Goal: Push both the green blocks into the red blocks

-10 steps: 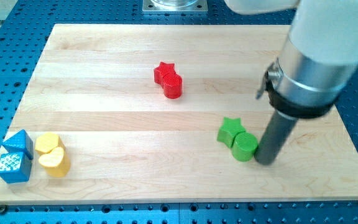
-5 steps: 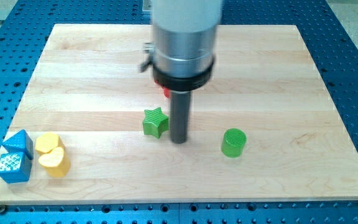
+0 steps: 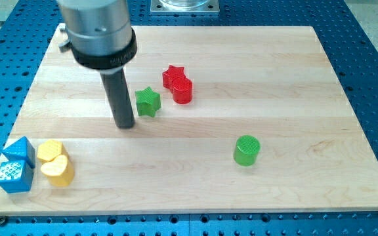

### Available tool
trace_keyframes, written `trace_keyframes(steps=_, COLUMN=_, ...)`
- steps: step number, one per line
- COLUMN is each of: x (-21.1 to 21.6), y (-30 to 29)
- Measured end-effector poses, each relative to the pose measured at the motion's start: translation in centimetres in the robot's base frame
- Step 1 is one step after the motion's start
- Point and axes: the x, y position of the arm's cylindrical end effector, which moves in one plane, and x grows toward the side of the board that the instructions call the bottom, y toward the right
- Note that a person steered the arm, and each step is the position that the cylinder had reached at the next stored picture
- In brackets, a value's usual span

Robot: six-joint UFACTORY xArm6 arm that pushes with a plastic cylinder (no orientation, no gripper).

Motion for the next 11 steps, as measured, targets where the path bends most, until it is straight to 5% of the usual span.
trace_keyframes(steps=1, x=-2.2, y=5.2)
trace_keyframes(steps=2, x=1.7, y=3.1)
trace_keyframes(steps=3, x=0.7, y=1.9)
trace_keyframes(steps=4, x=-3.5, y=7.8)
trace_keyframes(steps=5, x=-1.4, y=10.1)
trace_keyframes(steps=6, x=-1.1, y=22.8)
trace_keyframes(steps=7, x=4.5, y=28.9)
trace_keyframes(steps=8, x=10.5, y=23.0)
trace_keyframes(steps=10, x=0.6, y=11.8)
trace_keyframes(steps=11, x=0.2, y=9.7)
